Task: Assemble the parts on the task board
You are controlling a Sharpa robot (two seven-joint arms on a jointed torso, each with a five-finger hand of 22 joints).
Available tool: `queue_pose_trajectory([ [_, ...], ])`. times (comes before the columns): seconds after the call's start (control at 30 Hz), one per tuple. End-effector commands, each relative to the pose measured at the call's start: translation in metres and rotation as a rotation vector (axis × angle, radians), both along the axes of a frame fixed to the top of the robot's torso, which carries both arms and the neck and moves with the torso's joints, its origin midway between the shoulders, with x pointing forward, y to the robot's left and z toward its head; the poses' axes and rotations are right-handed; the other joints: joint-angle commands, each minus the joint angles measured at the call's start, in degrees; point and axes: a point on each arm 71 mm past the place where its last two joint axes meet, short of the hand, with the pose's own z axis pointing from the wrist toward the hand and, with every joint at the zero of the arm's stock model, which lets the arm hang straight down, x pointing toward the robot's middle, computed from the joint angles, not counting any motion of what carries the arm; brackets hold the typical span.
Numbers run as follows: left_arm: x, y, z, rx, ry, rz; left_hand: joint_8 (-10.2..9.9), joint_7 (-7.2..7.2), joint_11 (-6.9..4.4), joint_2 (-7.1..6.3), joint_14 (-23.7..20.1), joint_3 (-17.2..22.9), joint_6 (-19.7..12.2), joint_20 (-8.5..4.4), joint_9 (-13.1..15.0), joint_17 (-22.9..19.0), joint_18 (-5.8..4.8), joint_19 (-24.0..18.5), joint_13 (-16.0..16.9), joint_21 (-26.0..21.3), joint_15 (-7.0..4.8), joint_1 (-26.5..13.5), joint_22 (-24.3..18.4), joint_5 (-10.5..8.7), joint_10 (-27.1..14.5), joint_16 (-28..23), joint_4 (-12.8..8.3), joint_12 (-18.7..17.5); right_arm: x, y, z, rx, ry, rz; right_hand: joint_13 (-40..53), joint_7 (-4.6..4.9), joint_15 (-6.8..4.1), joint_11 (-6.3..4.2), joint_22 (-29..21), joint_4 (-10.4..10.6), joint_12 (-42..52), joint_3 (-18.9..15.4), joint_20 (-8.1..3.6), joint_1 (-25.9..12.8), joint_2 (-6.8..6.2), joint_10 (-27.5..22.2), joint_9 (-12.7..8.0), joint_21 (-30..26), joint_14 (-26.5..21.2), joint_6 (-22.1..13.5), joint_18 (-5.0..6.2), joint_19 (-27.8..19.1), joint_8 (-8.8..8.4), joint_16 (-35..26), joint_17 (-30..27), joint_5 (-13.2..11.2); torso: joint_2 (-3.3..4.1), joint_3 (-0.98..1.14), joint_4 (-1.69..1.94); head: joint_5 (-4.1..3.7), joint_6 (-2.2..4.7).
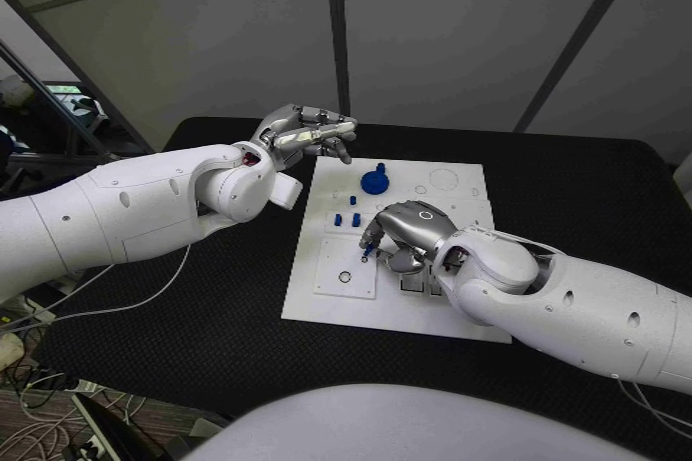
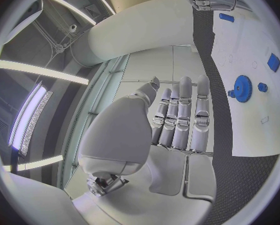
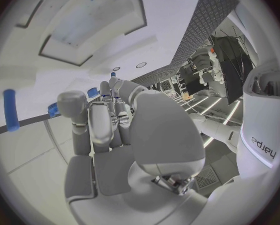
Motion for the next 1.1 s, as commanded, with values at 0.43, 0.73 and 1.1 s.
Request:
queue_pose_trajectory([
  [0.43, 0.0005, -0.0009, 0.0017, -0.012, -0.007, -0.010, 0.4, 0.19, -0.13, 0.14, 0.3, -0.2, -0.2, -0.04, -0.1, -0.1, 2.85, 0.2, -0.1, -0.4, -0.05, 0.5, -0.1, -0.12, -0.3, -0.4, -0.3, -0.3, -0.0028, 0.0011, -0.0018, -0.020, 0.016, 0.019, 0.1, 0.09, -0.37, 0.09, 0.1, -0.1, -0.3, -0.2, -0.22, -0.6, 0.03, 0.4, 0.1, 0.2, 1.5, 0.2, -0.96, 0.3, 0.12, 0.3, 0.1, 0.4, -0.02, -0.02, -0.01, 0.12, 0.00],
  [0.73, 0.0005, -0.0014, 0.0014, -0.012, -0.004, -0.015, 0.4, 0.17, -0.15, 0.22, 0.4, -0.1, -0.2, -0.06, -0.1, -0.1, 2.85, 0.3, -0.2, -0.5, -0.07, 0.6, -0.1, -0.12, -0.2, -0.5, -0.4, -0.3, -0.0038, 0.0018, -0.0018, -0.023, 0.017, 0.023, 0.1, 0.09, -0.37, 0.08, 0.1, -0.1, -0.3, -0.2, -0.23, -0.6, 0.05, 0.4, 0.1, 0.2, 1.5, 0.2, -0.96, 0.3, 0.12, 0.2, 0.0, 0.4, -0.02, -0.03, 0.01, 0.14, 0.00],
  [1.1, 0.0001, -0.0018, 0.0014, -0.013, -0.002, -0.019, 0.4, 0.17, -0.15, 0.22, 0.4, -0.1, -0.2, -0.06, -0.1, -0.1, 2.85, 0.3, -0.2, -0.5, -0.07, 0.6, -0.1, -0.12, -0.2, -0.5, -0.4, -0.3, -0.0020, 0.0026, -0.0041, -0.043, 0.021, 0.019, 0.1, 0.08, -0.37, 0.08, -0.1, -0.1, -0.3, -0.3, -0.23, -0.7, 0.05, 0.5, 0.1, 0.1, 1.5, 0.2, -0.93, 0.2, 0.12, 0.1, -0.1, 0.4, 0.00, -0.05, 0.04, 0.30, 0.00],
])
